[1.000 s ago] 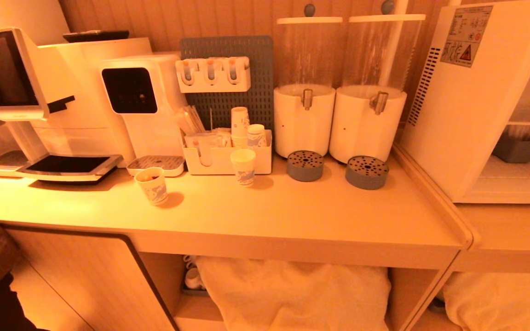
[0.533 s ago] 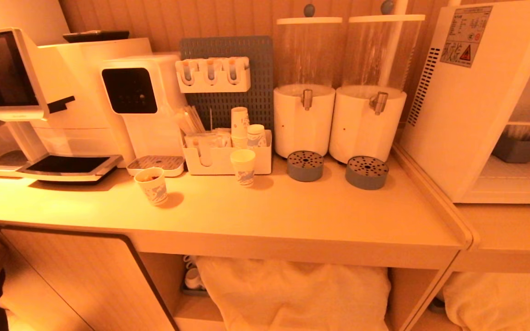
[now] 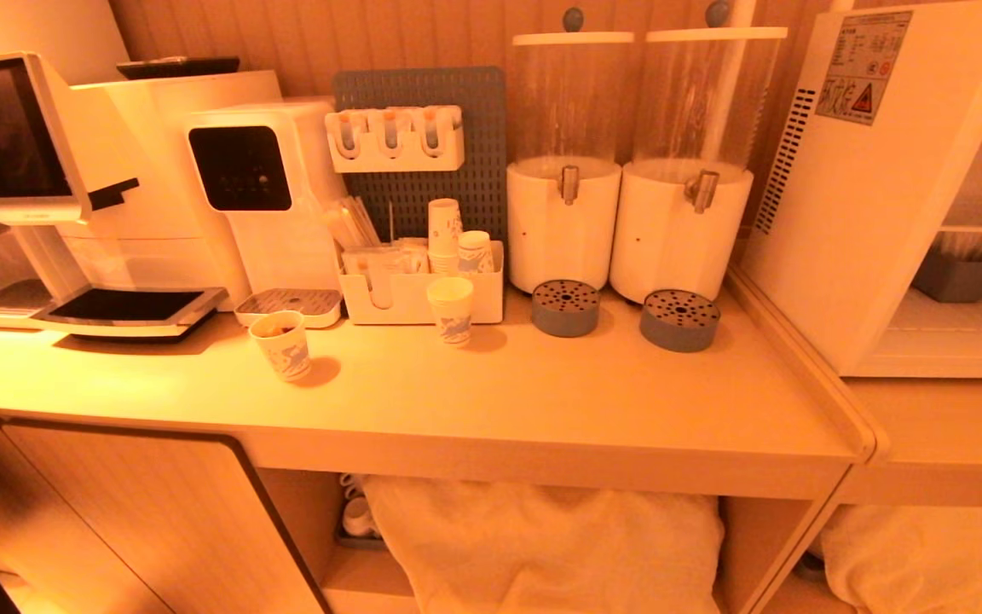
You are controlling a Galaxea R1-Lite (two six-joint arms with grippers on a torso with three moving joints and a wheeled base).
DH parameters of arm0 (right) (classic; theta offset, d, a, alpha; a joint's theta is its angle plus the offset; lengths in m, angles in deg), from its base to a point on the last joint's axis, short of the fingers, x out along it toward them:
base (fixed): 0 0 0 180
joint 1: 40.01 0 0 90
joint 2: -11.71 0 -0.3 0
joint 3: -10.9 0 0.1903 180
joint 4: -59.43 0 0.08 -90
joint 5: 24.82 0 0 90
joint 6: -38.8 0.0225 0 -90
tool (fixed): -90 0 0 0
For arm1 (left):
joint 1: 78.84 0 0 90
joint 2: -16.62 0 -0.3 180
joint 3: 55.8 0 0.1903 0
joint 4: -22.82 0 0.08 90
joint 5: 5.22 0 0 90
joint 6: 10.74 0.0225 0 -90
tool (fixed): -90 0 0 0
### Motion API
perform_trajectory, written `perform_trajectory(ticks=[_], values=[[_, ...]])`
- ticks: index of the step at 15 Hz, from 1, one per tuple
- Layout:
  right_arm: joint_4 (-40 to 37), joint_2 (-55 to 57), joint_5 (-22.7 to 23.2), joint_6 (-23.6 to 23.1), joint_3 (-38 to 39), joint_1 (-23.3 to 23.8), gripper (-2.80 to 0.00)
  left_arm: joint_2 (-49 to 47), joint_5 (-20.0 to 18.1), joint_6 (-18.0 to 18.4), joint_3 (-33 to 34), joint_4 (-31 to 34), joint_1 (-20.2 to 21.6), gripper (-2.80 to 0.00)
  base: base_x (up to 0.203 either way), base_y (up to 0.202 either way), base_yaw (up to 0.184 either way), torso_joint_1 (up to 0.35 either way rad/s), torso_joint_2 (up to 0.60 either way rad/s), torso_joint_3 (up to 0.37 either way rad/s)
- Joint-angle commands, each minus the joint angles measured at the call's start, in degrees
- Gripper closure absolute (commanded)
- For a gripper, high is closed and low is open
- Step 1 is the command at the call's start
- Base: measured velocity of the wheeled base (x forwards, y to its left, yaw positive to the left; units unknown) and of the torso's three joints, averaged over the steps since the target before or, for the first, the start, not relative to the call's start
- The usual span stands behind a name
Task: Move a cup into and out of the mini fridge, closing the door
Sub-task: Put the ceramic cup in the freezer
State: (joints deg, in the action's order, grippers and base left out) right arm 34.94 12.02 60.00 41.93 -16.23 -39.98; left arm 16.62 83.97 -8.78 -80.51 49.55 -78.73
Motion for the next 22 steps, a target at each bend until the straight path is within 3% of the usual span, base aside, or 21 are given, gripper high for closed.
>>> perform_trajectory(ticks=[1,2,4,7,11,22], values=[[3.8,-0.2,5.3,-2.6,3.3,0.0,0.00,0.0,-0.1,0.1,0.0,0.1,0.1,0.00,0.000,0.000,0.000,0.000,0.00,0.000],[3.4,-0.2,6.1,-7.4,3.5,0.0,0.00,0.0,0.0,0.3,0.0,0.0,0.0,0.00,0.000,0.000,0.000,0.000,0.00,0.000],[0.8,-0.3,6.8,-10.8,3.1,0.0,0.00,0.0,-0.1,0.5,0.0,0.1,0.0,0.00,0.000,0.000,0.000,0.000,0.00,0.000],[2.7,-0.2,6.4,-8.5,3.6,0.0,0.00,0.0,0.0,0.6,0.0,0.0,0.0,0.00,0.000,0.000,0.000,0.000,0.00,0.000],[-2.2,-0.2,6.7,-8.4,2.4,0.0,0.00,0.0,-0.1,0.8,0.0,0.1,0.1,0.00,0.000,0.000,0.000,0.000,0.00,0.000],[-2.2,-0.2,6.7,-8.2,2.4,0.0,0.00,0.0,-0.1,0.9,-0.1,0.2,0.1,0.00,0.001,-0.031,0.002,0.000,0.00,0.000]])
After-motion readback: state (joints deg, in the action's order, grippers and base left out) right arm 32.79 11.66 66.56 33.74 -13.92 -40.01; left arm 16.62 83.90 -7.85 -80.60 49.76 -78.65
